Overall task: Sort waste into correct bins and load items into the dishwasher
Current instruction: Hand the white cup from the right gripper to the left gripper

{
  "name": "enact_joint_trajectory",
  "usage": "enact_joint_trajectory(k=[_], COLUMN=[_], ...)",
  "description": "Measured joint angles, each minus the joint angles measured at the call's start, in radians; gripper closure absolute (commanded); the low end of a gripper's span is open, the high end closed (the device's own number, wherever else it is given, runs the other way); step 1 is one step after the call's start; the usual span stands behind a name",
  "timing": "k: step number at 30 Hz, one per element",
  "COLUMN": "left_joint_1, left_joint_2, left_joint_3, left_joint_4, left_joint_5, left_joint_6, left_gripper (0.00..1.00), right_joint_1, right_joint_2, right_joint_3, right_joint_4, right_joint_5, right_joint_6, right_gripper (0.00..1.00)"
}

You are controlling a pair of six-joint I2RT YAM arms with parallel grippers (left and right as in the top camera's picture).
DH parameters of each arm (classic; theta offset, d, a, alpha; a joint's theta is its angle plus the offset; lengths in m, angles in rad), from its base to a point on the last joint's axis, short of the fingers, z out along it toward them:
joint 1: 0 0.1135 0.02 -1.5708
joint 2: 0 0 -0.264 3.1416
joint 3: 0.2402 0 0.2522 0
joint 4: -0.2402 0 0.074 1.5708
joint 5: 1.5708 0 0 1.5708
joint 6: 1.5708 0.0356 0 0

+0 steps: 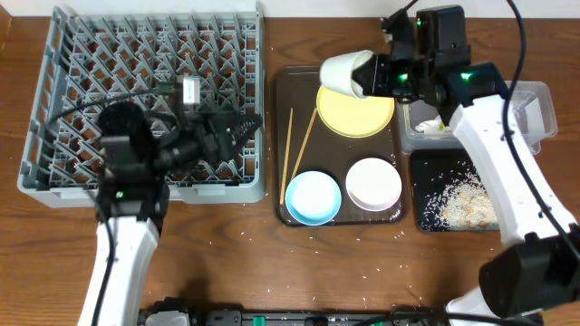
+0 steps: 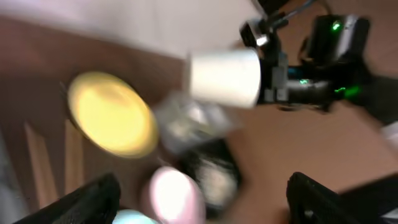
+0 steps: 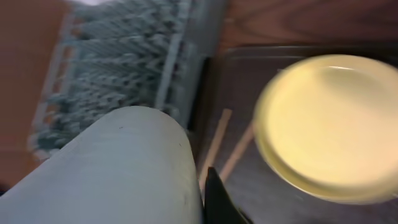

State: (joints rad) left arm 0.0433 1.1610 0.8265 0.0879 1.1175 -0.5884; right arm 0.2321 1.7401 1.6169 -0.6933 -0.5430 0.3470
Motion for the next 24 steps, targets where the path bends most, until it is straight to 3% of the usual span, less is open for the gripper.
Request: enact_joint_trajectory(k=[4,9,15,24], left_joint_1=[0.0,0.0,0.0,0.0], left_joint_2=[0.077,0.109,0.111,0.113], left_joint_3=[0.0,0.0,0.0,-0.004], left_joint_4=[-0.002,-0.001,-0.001,-0.031], left_joint_5=[0.143,0.254,0.296,0.282], left_joint_6=[-0.241,-0.351,-0.35,-0.246], left_gripper=[0.14,0.14,0.14,0.14], right_joint_1=[-0.004,0.0,0.035,0.082], right_joint_2=[0.079,0.228,0.351,0.36], right_joint_3=[0.0,0.0,0.0,0.0], right_joint_4=[0.074,0.175,0.227,0.296], right_joint_5=[-0.213,-0.542,-0.846,-0.95], right_joint_6=[-0.036,-0.101,-0.18,-0.215], right_gripper=[0.99,0.99,0.99,0.99])
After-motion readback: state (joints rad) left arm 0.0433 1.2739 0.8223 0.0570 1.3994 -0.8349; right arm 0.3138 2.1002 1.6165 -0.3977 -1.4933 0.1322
